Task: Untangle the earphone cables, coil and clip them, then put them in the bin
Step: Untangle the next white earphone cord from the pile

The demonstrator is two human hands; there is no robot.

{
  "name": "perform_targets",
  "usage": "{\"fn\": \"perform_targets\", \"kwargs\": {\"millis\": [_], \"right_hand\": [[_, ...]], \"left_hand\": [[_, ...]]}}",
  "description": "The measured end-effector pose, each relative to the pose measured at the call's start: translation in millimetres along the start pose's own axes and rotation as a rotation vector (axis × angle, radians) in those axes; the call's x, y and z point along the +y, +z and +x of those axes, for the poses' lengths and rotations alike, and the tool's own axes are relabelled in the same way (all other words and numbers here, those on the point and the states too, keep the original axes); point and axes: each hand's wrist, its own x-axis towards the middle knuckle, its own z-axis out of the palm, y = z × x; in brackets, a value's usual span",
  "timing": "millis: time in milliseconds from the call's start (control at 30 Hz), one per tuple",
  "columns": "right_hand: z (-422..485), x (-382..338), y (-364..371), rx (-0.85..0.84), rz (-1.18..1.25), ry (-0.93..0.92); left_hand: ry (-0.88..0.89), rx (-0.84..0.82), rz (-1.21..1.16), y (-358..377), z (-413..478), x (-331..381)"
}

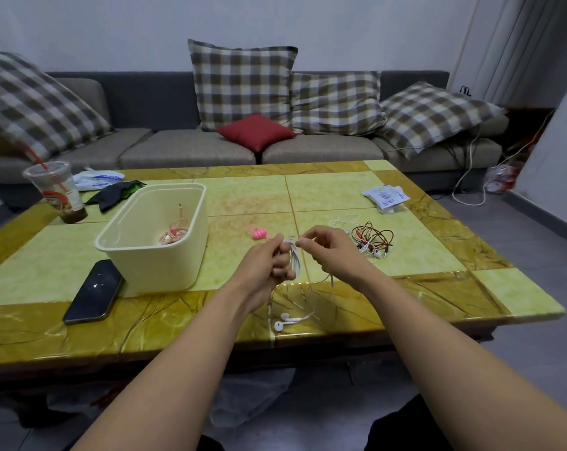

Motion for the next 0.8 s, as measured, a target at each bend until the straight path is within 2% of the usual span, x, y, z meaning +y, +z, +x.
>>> {"fn": "perform_targets", "kwargs": {"millis": [67, 167, 233, 333, 400, 433, 500, 567, 700, 800], "right_hand": [[-2.2, -0.3, 1.2, -0.083, -0.017, 0.021], [-9.6, 0.4, 5.8, -0.331, -0.067, 0.133], [-10.9, -1.4, 7.9, -0.437, -0.078, 0.185], [-9.5, -7.6, 8.2, -0.481, -0.078, 0.201], [-11.5, -9.8, 8.9, -0.538, -0.129, 0.211], [-13.1, -9.8, 9.3, -0.561, -0.164, 0.203], [-14.4, -10.9, 10.1, -0.556, -0.206, 0.156], [-11.5, -12.9, 8.5, -0.441, -0.203, 0.101], [-9.4, -14.7, 2.8, -0.195, -0.197, 0.011], [-7.9, -7.7, 0.3, -0.056, -0.201, -0.022]], "left_hand": [[0.022, 0.007, -0.267, -0.2, 1.6, 3.9], [0.087, 0.044, -0.527, -4.2, 4.4, 7.4], [0.155, 0.106, -0.551, -7.7, 5.5, 7.2], [0.28, 0.182, -0.49, -9.9, 6.3, 5.1], [0.355, 0.225, -0.292, -10.9, 6.8, 3.8], [0.391, 0.277, -0.059, -13.1, 7.2, 1.9], [0.484, 0.369, 0.557, -20.6, 7.8, -4.3], [0.516, 0.34, 0.922, -25.0, 8.5, -11.0], [0.471, 0.242, 1.111, -19.4, 5.7, -19.2], [0.345, 0.155, 0.992, -13.4, 4.4, -16.0]]}}
